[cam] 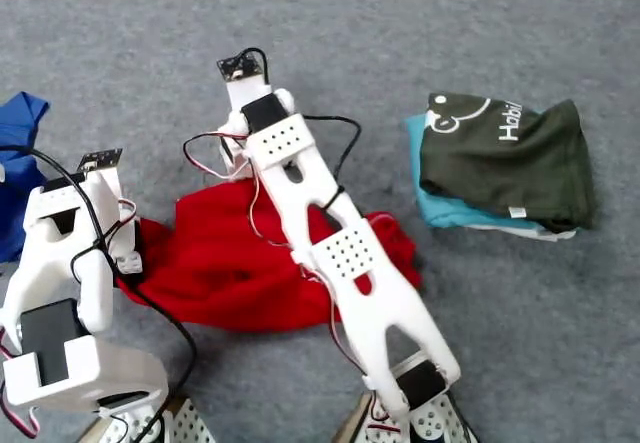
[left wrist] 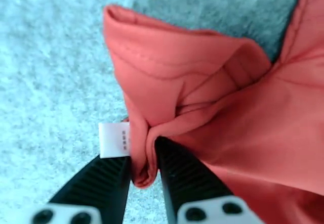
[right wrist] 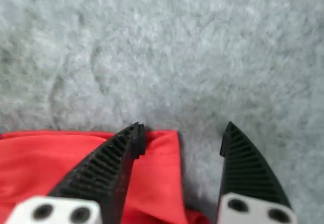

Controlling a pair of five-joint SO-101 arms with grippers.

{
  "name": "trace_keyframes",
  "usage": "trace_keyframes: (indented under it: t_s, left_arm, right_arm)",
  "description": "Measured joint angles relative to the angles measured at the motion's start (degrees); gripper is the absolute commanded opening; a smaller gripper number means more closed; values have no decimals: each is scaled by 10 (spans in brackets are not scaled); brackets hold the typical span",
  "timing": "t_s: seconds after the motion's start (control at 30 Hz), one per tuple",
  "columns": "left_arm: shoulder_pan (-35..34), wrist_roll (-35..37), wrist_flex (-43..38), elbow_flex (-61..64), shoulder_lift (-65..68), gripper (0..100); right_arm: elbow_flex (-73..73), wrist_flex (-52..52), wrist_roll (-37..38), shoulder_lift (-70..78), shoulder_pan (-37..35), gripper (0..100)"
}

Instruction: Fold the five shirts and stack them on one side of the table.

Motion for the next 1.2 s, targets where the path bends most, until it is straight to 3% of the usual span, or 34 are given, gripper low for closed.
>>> trace_keyframes:
  t_s: [0.37, 0.97, 1.07, 1.2]
  left_arm:
    - [0, 0, 0, 0, 0, 19]
    - [0, 0, 0, 0, 0, 19]
    - [0, 0, 0, 0, 0, 19]
    - [0, 0, 0, 0, 0, 19]
  right_arm:
    - [-54, 14, 24, -4, -1, 253]
    - [26, -5, 86, 7, -15, 251]
    - [25, -6, 91, 12, -14, 182]
    - [25, -8, 117, 12, 0, 0]
